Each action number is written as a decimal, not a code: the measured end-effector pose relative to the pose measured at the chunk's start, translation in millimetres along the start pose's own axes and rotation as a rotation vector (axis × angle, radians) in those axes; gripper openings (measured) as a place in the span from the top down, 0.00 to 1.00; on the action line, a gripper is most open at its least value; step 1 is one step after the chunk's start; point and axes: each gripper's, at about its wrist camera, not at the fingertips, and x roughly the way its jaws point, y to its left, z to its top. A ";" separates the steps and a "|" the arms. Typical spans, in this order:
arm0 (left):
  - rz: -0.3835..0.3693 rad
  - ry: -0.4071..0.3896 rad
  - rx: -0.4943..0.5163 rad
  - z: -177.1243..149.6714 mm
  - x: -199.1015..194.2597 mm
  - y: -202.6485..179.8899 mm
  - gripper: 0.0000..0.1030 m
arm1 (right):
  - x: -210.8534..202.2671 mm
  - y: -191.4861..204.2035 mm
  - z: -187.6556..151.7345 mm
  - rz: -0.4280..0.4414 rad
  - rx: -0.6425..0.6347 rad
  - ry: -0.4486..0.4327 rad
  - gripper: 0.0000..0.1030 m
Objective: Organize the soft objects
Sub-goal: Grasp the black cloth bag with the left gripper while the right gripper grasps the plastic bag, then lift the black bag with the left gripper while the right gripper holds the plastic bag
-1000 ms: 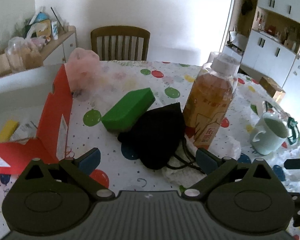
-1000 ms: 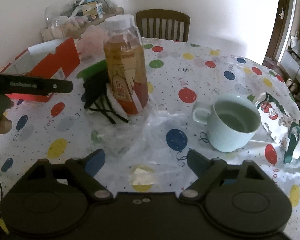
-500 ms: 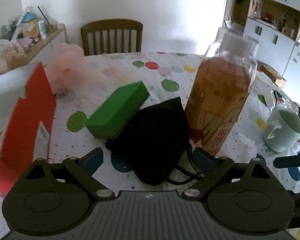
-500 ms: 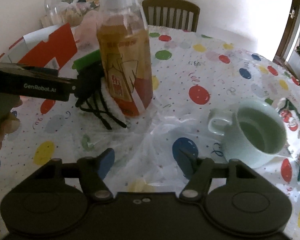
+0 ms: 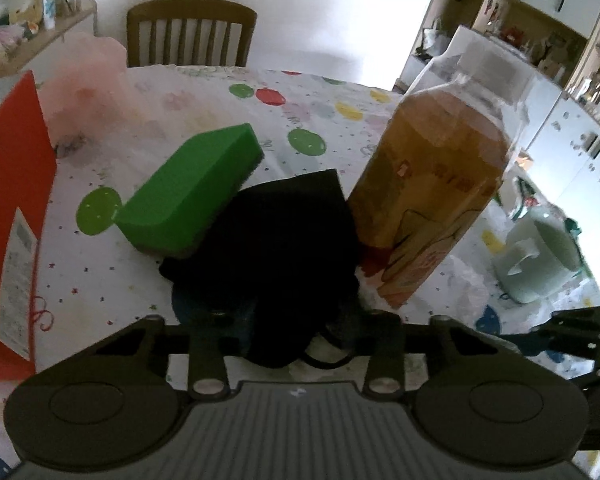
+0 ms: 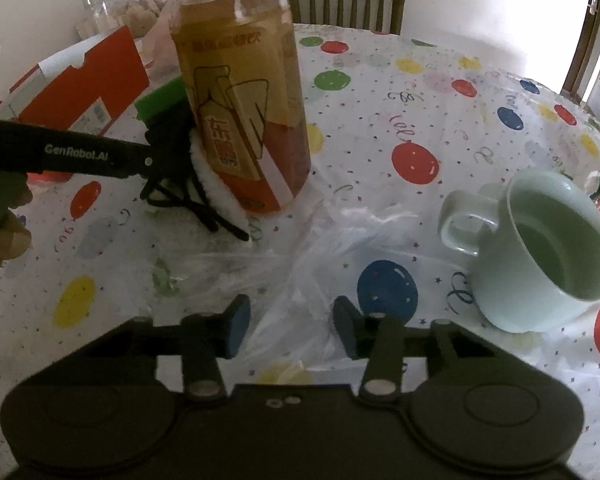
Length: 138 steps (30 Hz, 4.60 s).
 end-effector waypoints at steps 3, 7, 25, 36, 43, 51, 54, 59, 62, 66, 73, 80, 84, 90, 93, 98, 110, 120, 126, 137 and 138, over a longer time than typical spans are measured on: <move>-0.004 -0.002 0.015 0.0 -1.0 -2.5 0.75 | -1.6 -1.1 -0.7 0.014 0.010 -0.002 0.64; -0.014 -0.006 0.021 1.4 -3.2 -4.7 0.87 | -3.7 0.3 -1.7 0.012 0.016 -0.007 0.73; 0.025 -0.049 0.017 9.9 -45.1 5.4 0.94 | -52.7 19.5 -3.6 -0.008 0.007 -0.062 0.90; 0.008 -0.096 0.003 13.3 -83.4 18.7 0.94 | -81.8 34.6 -1.6 0.044 0.026 -0.058 0.91; -0.011 -0.137 -0.017 19.6 -110.7 28.9 0.94 | -89.5 56.8 7.6 0.083 0.005 -0.066 0.91; -0.061 -0.176 -0.037 26.6 -142.6 40.7 0.94 | -94.0 79.9 21.2 0.111 -0.028 -0.087 0.91; -0.077 -0.191 -0.049 29.8 -154.5 45.9 0.94 | -96.4 85.9 25.1 0.117 -0.037 -0.095 0.91; -0.106 -0.207 -0.060 34.1 -169.9 52.1 0.94 | -97.5 94.2 30.7 0.122 -0.042 -0.103 0.91; -0.116 -0.216 -0.050 32.3 -177.6 53.6 0.94 | -97.2 99.3 32.4 0.121 -0.048 -0.105 0.91; -0.130 -0.227 -0.047 34.2 -186.3 58.2 0.94 | -97.8 104.9 37.1 0.124 -0.057 -0.108 0.91; -0.159 -0.301 -0.058 51.4 -212.0 64.0 0.94 | -98.5 111.3 44.9 0.120 -0.068 -0.120 0.91; -0.188 -0.285 -0.066 58.5 -211.6 66.5 0.94 | -99.7 114.2 49.9 0.116 -0.068 -0.132 0.91; -0.224 -0.272 -0.099 61.1 -208.0 68.7 0.96 | -99.5 115.5 50.9 0.113 -0.070 -0.131 0.91; -0.197 -0.215 -0.046 50.7 -192.8 62.9 0.96 | -96.9 115.3 51.3 0.110 -0.072 -0.124 0.91; -0.167 -0.160 -0.018 36.1 -174.2 64.6 0.96 | -95.6 114.2 49.0 0.112 -0.074 -0.117 0.91; -0.141 -0.085 0.018 11.6 -156.6 70.2 0.96 | -93.9 112.6 42.8 0.113 -0.105 -0.079 0.91; -0.159 0.067 0.197 -49.0 -123.3 38.2 0.95 | -95.2 99.7 9.9 0.102 -0.137 0.020 0.91; -0.098 0.118 0.175 -66.6 -89.8 34.5 0.21 | -92.3 90.5 -6.6 0.103 -0.118 0.046 0.91; -0.053 0.152 0.227 -76.2 -69.2 23.2 0.19 | -90.5 83.6 -11.9 0.099 -0.101 0.058 0.91; 0.042 0.138 0.179 -90.6 -53.3 24.2 0.19 | -83.7 78.9 -18.4 0.093 -0.087 0.076 0.91; 0.050 0.136 0.181 -91.2 -53.5 22.8 0.24 | -82.8 78.7 -18.6 0.093 -0.086 0.079 0.91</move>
